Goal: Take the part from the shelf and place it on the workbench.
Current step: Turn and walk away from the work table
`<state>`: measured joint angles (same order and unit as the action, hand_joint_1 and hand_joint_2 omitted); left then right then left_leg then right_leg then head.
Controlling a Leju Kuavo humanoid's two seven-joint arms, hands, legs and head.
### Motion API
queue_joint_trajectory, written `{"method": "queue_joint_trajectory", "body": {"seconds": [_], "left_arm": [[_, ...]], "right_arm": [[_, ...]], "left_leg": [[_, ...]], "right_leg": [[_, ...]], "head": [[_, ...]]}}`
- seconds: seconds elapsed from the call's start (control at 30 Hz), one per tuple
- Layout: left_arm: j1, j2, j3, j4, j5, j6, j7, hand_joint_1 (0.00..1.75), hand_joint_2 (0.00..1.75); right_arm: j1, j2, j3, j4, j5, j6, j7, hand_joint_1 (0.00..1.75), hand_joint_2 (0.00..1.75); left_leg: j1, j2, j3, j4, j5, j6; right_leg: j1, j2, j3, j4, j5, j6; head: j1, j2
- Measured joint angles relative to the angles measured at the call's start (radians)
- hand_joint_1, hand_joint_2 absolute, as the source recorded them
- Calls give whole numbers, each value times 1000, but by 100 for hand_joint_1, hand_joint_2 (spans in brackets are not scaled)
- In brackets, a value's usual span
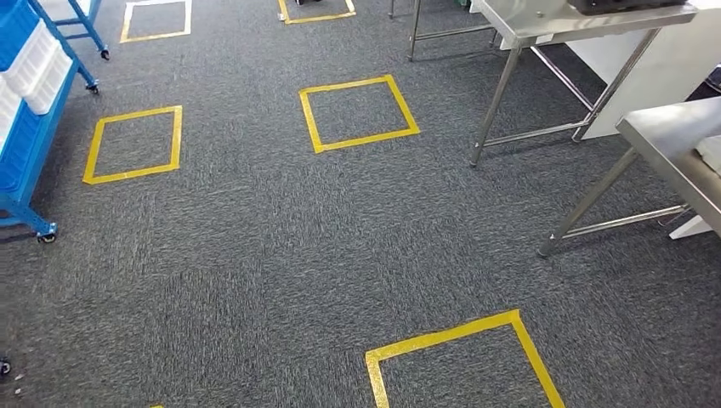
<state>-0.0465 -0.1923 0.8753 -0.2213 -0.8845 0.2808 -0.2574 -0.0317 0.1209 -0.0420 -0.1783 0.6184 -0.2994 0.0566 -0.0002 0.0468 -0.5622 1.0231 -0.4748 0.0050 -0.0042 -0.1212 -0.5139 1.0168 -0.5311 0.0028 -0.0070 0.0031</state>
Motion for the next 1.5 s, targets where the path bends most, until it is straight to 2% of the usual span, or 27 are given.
{"method": "queue_joint_trajectory", "body": {"seconds": [0.07,0.13,0.2,0.23,0.3,0.37,0.43,0.5,0.53,0.6,0.67,0.73,0.77,0.8,0.87,0.93,0.97,1.03,1.1,1.17,1.23,1.27,1.3,1.33,1.4,1.47,1.5], "left_arm": [[2,0,1,0,5,3,-2,0,0],[-1,0,2,0,6,6,-5,0,0],[-4,-1,2,0,6,8,-6,0,0],[-5,-1,2,0,6,8,-6,0,0],[-4,-1,2,0,6,9,-6,0,0],[-3,-2,2,0,7,9,-6,0,0],[-4,-3,2,0,7,9,-6,0,0],[-4,-3,3,0,7,9,-6,0,0],[-3,-3,3,0,7,9,-6,0,0],[-2,-3,4,0,7,9,-6,0,0],[-4,-3,4,0,8,9,-7,0,0],[-4,-3,4,0,8,7,-8,0,0],[-3,-3,4,0,8,6,-9,0,0],[-1,-3,4,0,8,4,-9,0,0],[2,-3,4,0,8,3,-9,0,0],[0,-3,4,0,6,2,-9,0,0],[0,-4,5,0,6,3,-9,0,0],[3,-4,6,0,5,4,-9,0,0],[5,-5,8,0,5,7,-7,0,0],[3,-6,8,0,5,9,-2,0,0],[2,-6,8,0,3,10,4,0,0],[3,-6,8,0,2,9,6,0,0],[3,-6,9,0,1,9,7,0,0],[4,-6,9,0,-1,8,7,0,0],[4,-6,9,0,-4,5,5,0,0],[2,-6,9,0,-6,2,3,0,0],[2,-6,9,0,-6,0,3,0,0]], "right_arm": [[-2,0,0,0,2,1,-5,0,0],[2,0,0,0,2,1,-6,0,0],[5,0,0,0,2,1,-6,0,0],[6,0,0,0,2,1,-6,0,0],[7,0,0,0,2,1,-6,0,0],[8,-1,0,1,2,1,-6,0,0],[8,-1,0,1,2,1,-6,0,0],[6,-1,0,2,2,1,-6,0,0],[5,0,0,2,3,1,-6,0,0],[6,0,0,2,3,1,-6,0,0],[9,0,0,2,4,3,-3,0,0],[11,0,0,2,5,7,6,0,0],[12,0,0,3,6,10,12,0,0],[11,0,0,3,7,12,16,0,0],[11,0,0,3,8,17,22,0,0],[12,-1,0,3,9,18,25,0,0],[12,-1,0,3,9,18,24,0,0],[8,-1,0,3,11,18,20,0,0],[6,-1,0,2,15,18,12,0,0],[9,-1,1,2,18,18,7,0,0],[10,-1,1,3,19,18,5,0,0],[11,-1,2,3,20,18,5,0,0],[11,-1,2,3,20,18,5,0,0],[11,-1,2,3,20,18,5,0,0],[12,-1,2,3,19,18,5,0,0],[12,-1,2,4,19,18,5,0,0],[10,-1,2,4,19,19,5,0,0]], "left_leg": [[4,-20,5,-12,8,12],[7,-40,6,-19,15,22],[5,-65,2,-18,17,26],[5,-79,2,-17,17,26],[5,-109,4,-14,16,24],[4,-135,2,-6,12,18],[4,-157,-5,-1,11,6],[6,-178,-11,-2,14,-7],[7,-174,-12,0,13,-13],[6,-127,-33,45,-16,-20],[6,-73,-90,164,-79,-26],[10,-59,-143,271,-117,-31],[11,-56,-146,279,-109,-33],[12,-51,-128,246,-84,-33],[10,-12,-54,109,-23,-27],[2,21,-6,15,4,-15],[-2,23,-3,4,2,-10],[-1,0,-3,-3,7,1],[4,-21,3,-16,15,13],[5,-42,4,-21,21,22],[3,-68,3,-20,22,24],[3,-82,3,-20,22,24],[3,-98,5,-19,22,24],[3,-113,6,-17,21,22],[3,-139,5,-10,17,16],[2,-159,-3,-5,16,4],[2,-169,-8,-4,16,-4]], "right_leg": [[-4,35,-3,20,-21,10],[-8,94,-45,112,-77,15],[-9,115,-111,236,-129,16],[-9,117,-131,268,-129,17],[-11,123,-117,219,-71,16],[-15,163,-65,89,-2,13],[-16,198,-37,20,19,8],[-14,187,-34,14,18,-1],[-14,174,-31,10,21,-7],[-16,147,-26,1,24,-22],[-12,118,-24,-1,22,-31],[-8,86,-23,0,19,-34],[-7,72,-22,0,17,-34],[-7,59,-20,1,15,-33],[-5,37,-12,1,8,-27],[0,18,-5,2,2,-17],[1,9,-3,2,0,-12],[0,-1,4,0,-4,-1],[-4,44,-6,32,-31,10],[-8,103,-58,140,-92,14],[-8,117,-122,257,-133,14],[-9,118,-137,276,-125,14],[-10,120,-134,258,-98,13],[-11,128,-114,205,-57,12],[-15,171,-64,77,9,7],[-15,199,-44,19,26,0],[-13,192,-43,16,25,-4]], "head": [[2,0],[5,0],[6,0],[6,0],[6,0],[7,0],[6,0],[6,0],[6,0],[2,0],[-2,0],[-2,0],[-2,0],[-2,0],[-3,0],[-1,0],[1,0],[2,0],[5,0],[8,0],[9,0],[9,0],[9,0],[9,0],[9,0],[9,0],[9,0]]}}
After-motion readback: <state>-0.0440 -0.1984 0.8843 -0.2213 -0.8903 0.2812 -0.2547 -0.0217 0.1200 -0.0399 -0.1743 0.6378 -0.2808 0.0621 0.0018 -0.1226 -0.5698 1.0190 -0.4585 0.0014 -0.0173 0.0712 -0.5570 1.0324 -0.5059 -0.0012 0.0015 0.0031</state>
